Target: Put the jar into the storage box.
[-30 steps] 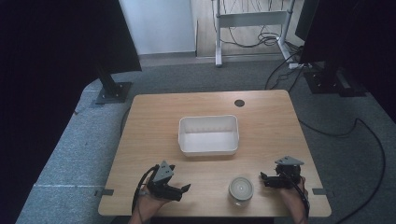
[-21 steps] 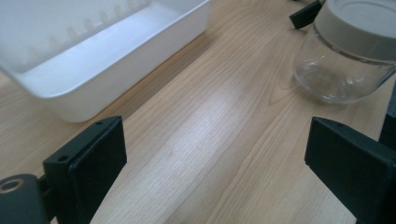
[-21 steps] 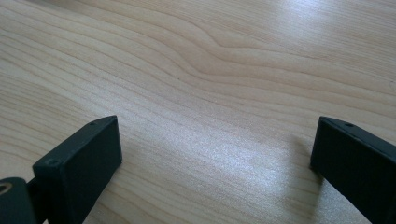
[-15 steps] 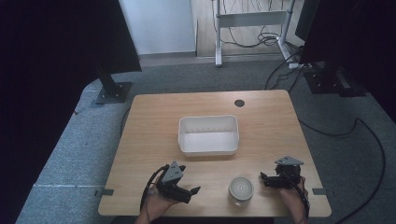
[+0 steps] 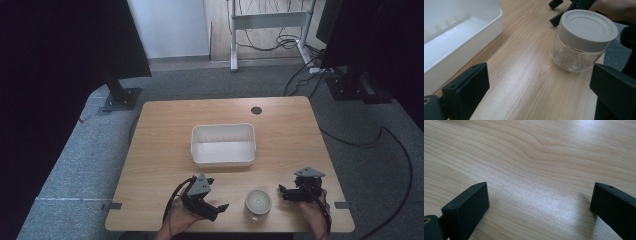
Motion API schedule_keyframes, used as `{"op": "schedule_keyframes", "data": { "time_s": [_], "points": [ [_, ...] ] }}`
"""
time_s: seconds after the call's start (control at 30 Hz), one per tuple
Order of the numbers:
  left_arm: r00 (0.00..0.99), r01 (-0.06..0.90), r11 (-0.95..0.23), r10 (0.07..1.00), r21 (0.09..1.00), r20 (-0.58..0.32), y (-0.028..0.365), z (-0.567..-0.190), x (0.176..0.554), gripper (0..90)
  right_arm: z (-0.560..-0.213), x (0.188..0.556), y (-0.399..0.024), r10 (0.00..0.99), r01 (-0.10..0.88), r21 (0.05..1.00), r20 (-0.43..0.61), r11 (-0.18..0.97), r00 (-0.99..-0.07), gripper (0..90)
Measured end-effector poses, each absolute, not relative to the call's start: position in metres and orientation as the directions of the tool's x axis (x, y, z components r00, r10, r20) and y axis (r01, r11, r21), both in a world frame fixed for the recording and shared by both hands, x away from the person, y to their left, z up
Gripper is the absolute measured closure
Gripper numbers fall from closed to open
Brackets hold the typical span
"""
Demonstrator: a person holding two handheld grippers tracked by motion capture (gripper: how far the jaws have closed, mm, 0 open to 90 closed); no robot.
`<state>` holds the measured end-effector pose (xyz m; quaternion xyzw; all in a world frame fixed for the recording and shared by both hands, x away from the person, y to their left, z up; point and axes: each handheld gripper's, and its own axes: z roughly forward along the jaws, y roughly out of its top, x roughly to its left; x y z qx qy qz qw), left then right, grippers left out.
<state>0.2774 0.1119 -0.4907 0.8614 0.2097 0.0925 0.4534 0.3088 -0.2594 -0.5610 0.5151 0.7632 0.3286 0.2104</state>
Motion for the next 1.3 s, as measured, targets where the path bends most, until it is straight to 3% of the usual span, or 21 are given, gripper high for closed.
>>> {"op": "schedule_keyframes", "data": {
  "time_s": [0.53, 1.3],
  "points": [
    [0.933, 0.238, -0.525, 0.359, 0.817, -0.04, 0.078, -0.496, 0.275, 2.3, -0.561, 0.309, -0.26, 0.924, 0.646, 0.719, 0.016, 0.255, -0.382, 1.5],
    [0.952, 0.192, -0.566, 0.305, 0.802, -0.012, 0.038, -0.508, 0.27, 0.8, -0.561, 0.309, -0.26, 0.924, 0.648, 0.719, 0.019, 0.252, -0.381, 1.5]
  ]
}}
